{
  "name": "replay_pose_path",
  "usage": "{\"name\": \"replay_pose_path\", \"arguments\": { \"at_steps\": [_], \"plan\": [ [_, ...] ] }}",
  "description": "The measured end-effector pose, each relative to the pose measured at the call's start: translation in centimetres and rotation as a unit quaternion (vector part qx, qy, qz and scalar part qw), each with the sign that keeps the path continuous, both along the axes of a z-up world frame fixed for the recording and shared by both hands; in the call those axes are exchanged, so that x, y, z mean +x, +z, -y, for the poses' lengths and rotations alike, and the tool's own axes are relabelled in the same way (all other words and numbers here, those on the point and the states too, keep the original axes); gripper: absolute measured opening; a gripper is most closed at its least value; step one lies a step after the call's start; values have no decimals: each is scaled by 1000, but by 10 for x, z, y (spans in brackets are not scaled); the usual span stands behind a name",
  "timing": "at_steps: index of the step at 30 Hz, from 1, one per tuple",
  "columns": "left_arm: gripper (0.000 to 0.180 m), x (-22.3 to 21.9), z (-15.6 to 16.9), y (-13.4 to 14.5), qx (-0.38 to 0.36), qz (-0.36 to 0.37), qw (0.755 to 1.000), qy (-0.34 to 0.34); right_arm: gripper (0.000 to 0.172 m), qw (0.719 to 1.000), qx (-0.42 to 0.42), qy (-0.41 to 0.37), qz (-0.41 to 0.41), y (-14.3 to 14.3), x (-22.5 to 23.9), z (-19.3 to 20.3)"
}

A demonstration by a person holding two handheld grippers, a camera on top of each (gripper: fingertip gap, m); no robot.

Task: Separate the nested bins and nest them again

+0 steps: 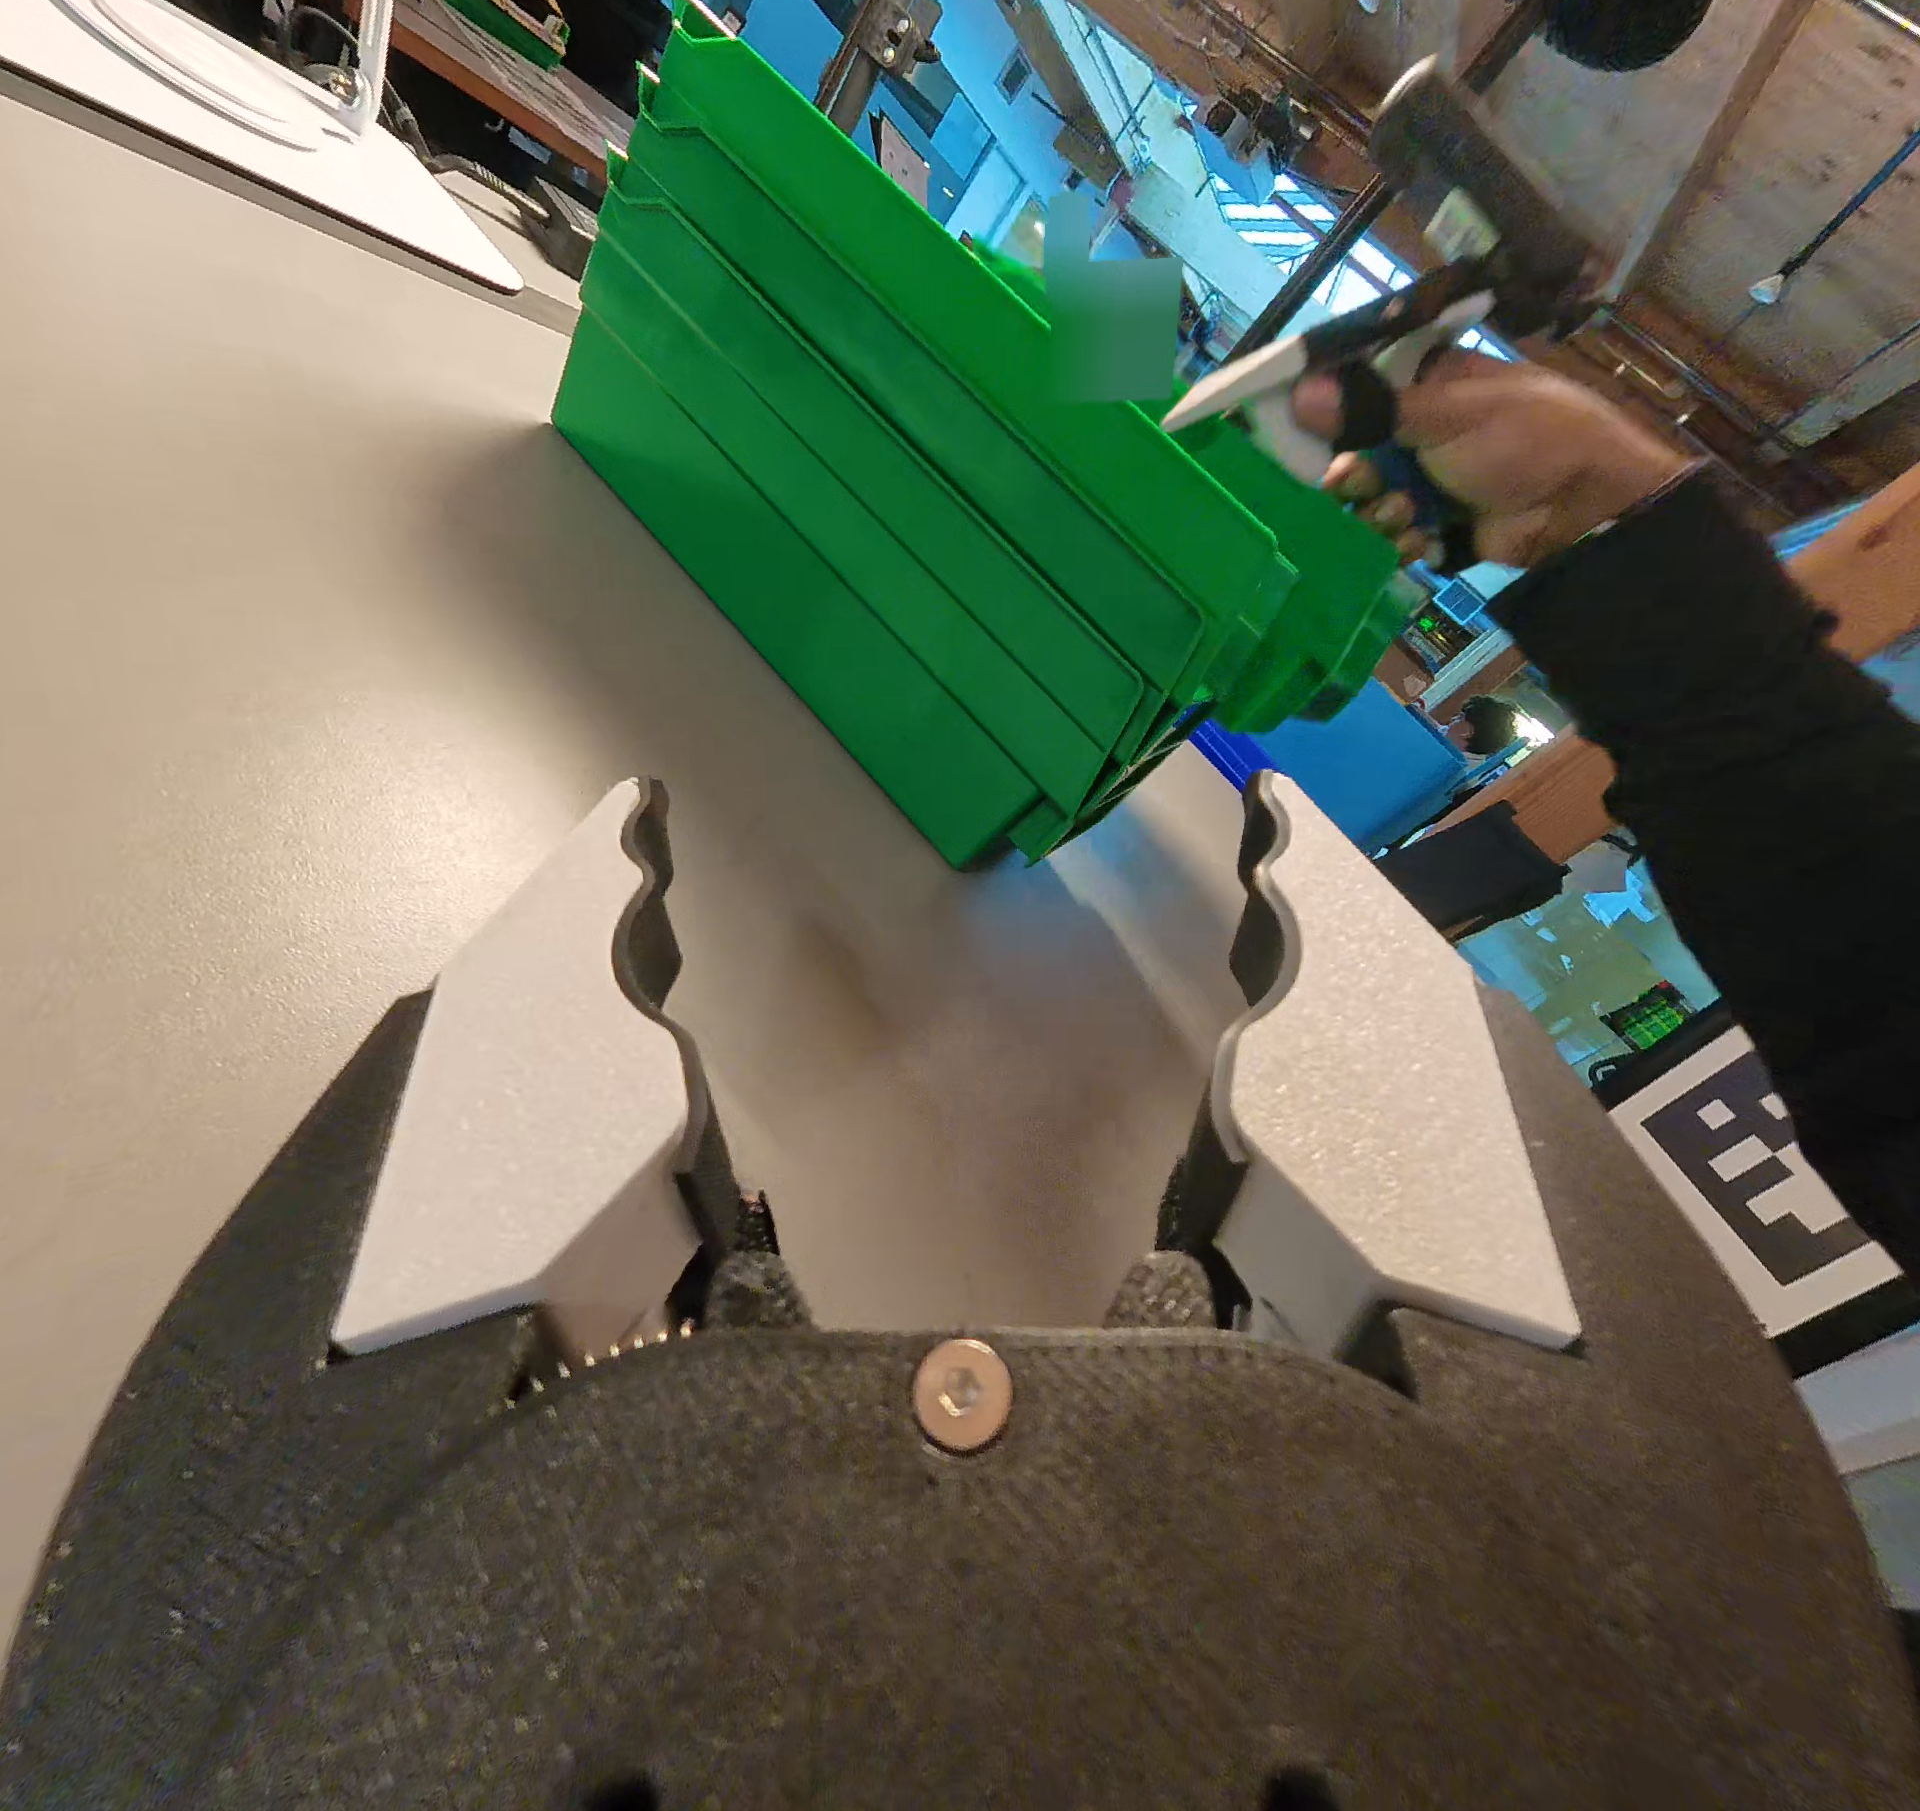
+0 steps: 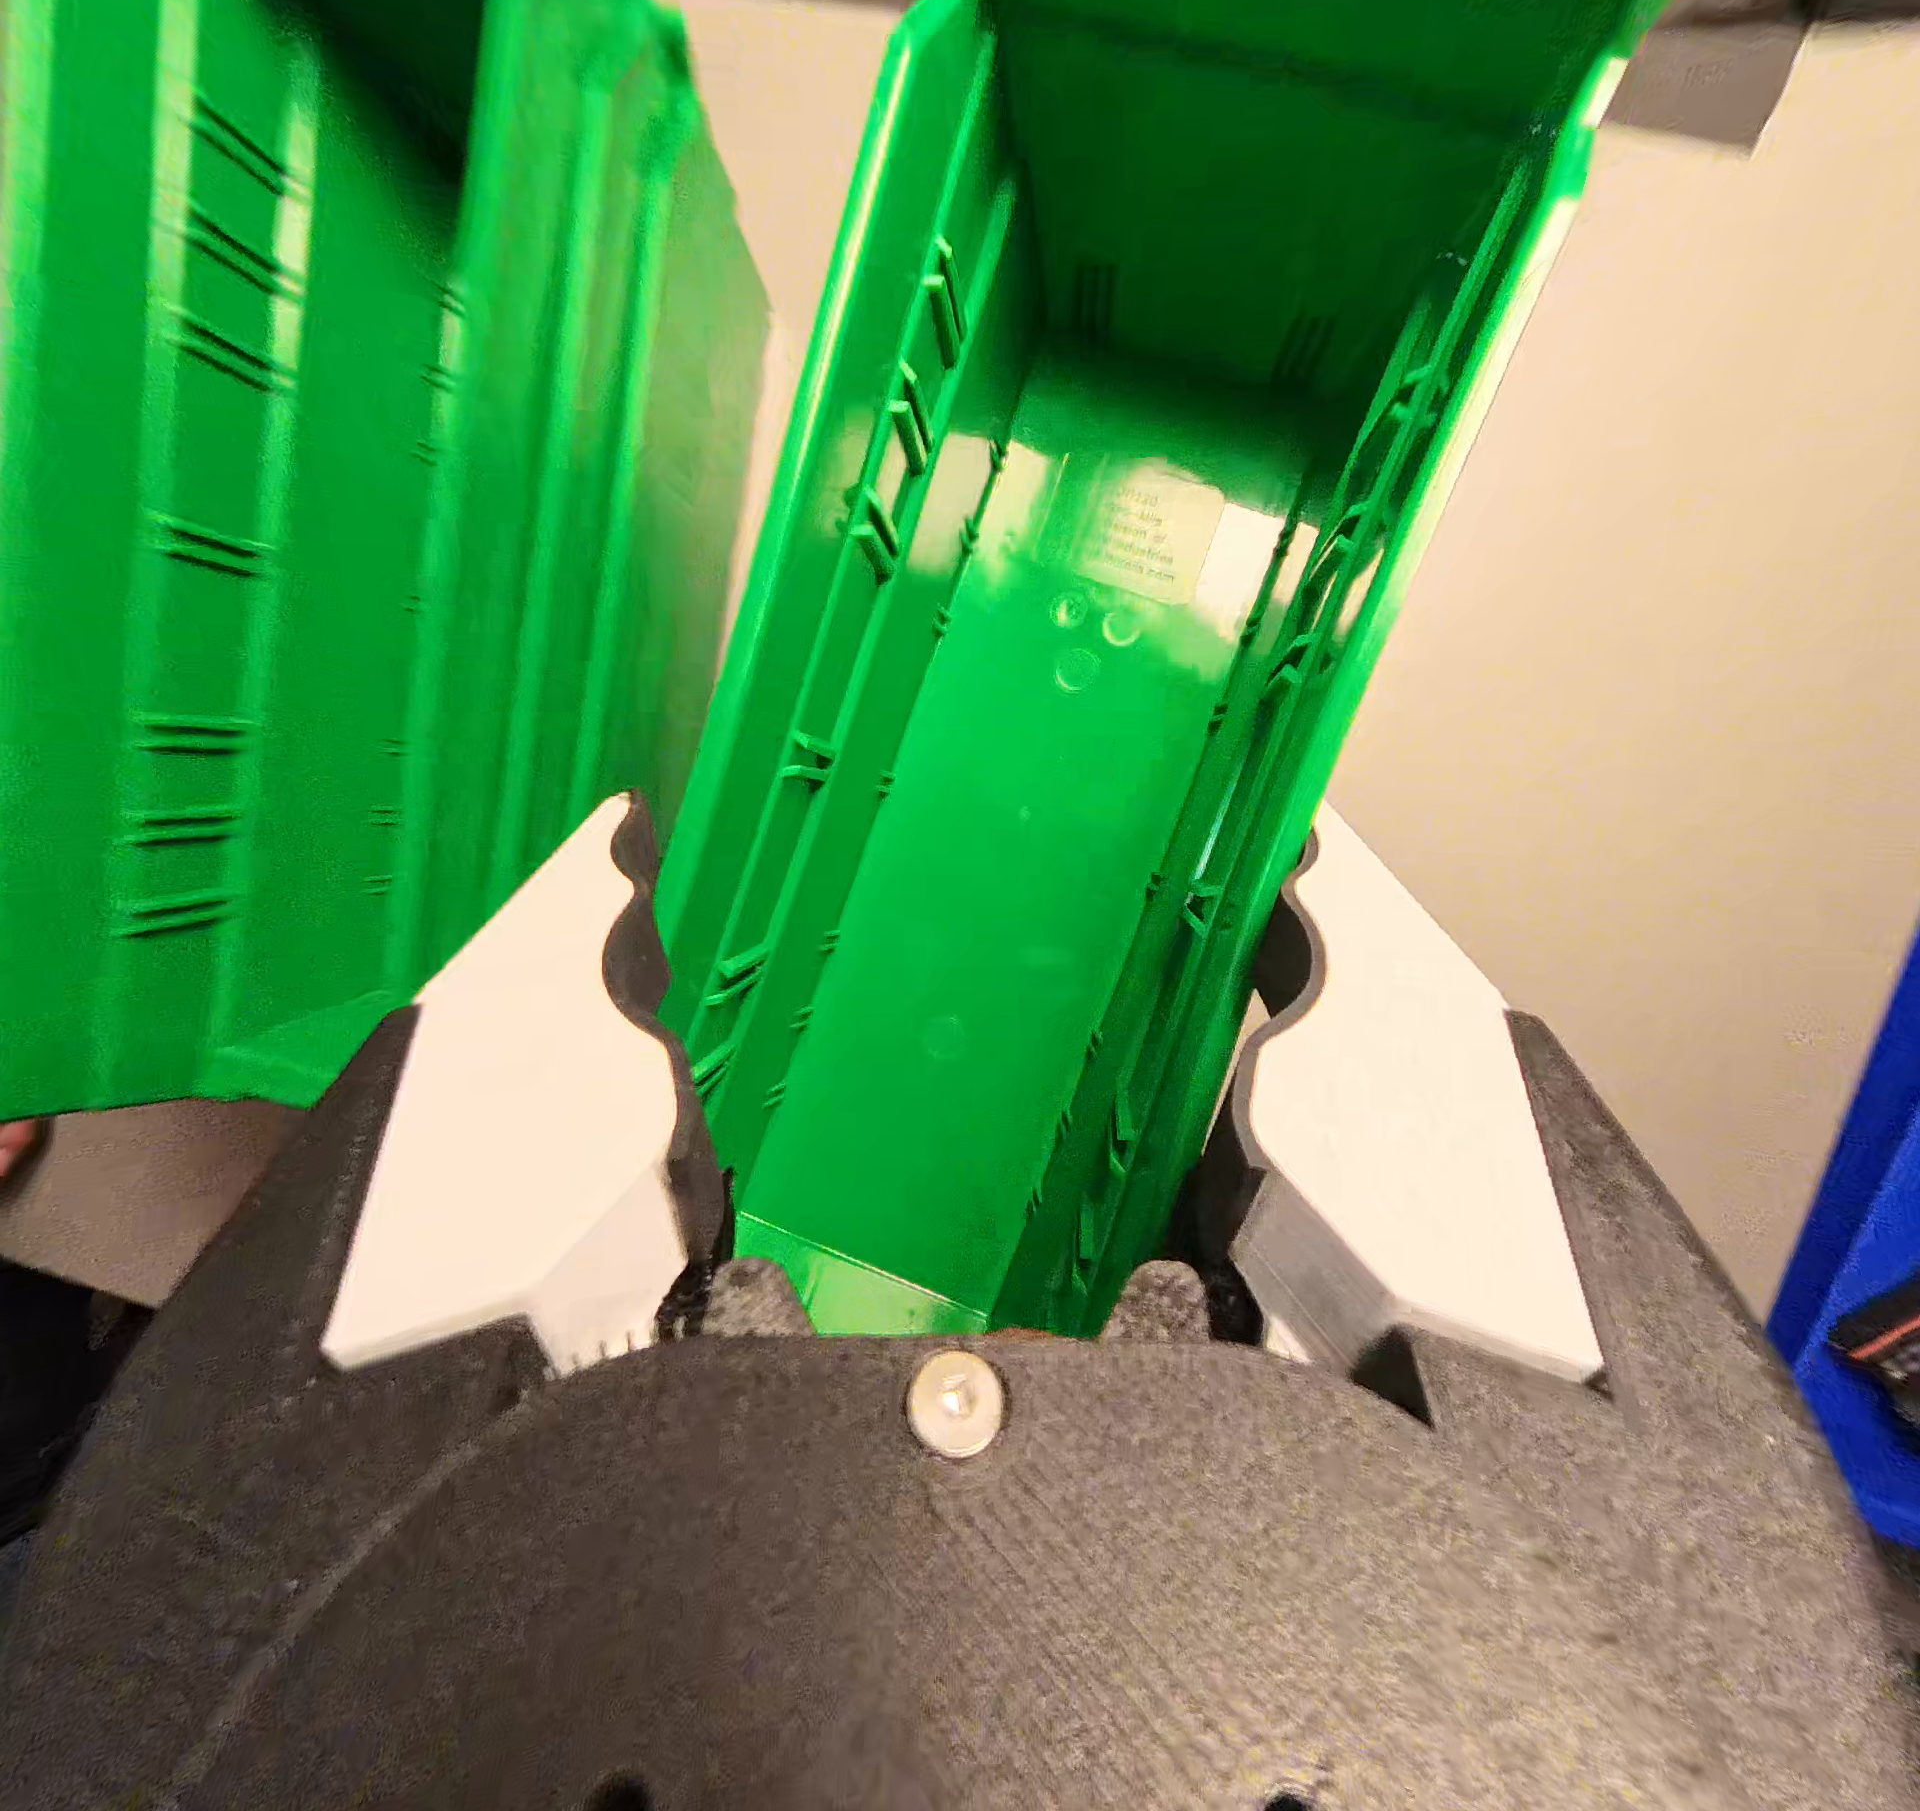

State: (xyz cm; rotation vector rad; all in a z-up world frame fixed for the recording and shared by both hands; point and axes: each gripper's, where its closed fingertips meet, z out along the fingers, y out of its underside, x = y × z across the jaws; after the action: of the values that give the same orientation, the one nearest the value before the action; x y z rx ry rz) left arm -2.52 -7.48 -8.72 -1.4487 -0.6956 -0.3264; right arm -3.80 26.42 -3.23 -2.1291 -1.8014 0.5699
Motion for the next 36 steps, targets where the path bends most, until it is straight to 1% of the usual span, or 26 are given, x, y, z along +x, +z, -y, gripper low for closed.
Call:
{"name": "replay_pose_path", "arguments": {
  "at_steps": [2,4,6,8,10,12,16,19,22,26,28,32,36],
  "plan": [
    [108,0,0,0,-1,1,1000,0,117,1000,-9,-12,11,-30,5,-10],
    [108,0,0,-1,-1,1,1000,0,118,1000,-9,-16,17,-53,9,-17],
    [108,0,0,-1,-2,2,1000,0,120,1000,-8,-14,21,-69,13,-21],
    [108,0,-1,-2,-4,3,1000,-1,128,1000,-10,-14,11,-78,14,-23],
    [108,0,-1,-2,-6,5,1000,-2,131,1000,-18,-12,-5,-77,14,-22],
    [109,-1,-1,-2,-6,6,1000,-1,129,999,-39,-9,-28,-67,16,-16],
    [109,-1,-1,-2,-4,7,1000,0,130,991,-54,11,-120,-17,26,2],
    [109,-1,-1,-3,-6,7,1000,0,128,981,-62,49,-178,12,44,35],
    [109,-2,-1,-3,-9,8,1000,1,127,967,-93,91,-221,23,67,83],
    [109,-2,0,-2,-10,0,1000,8,124,941,-123,130,-287,22,100,144],
    [109,-1,-2,-3,-18,-5,1000,9,123,934,-119,128,-312,14,110,161],
    [109,0,-8,-3,-23,-10,1000,7,123,930,-109,84,-340,-6,100,162],
    [109,5,-19,-7,-53,-31,998,1,123,930,-84,63,-351,-20,80,165]
  ]
}}
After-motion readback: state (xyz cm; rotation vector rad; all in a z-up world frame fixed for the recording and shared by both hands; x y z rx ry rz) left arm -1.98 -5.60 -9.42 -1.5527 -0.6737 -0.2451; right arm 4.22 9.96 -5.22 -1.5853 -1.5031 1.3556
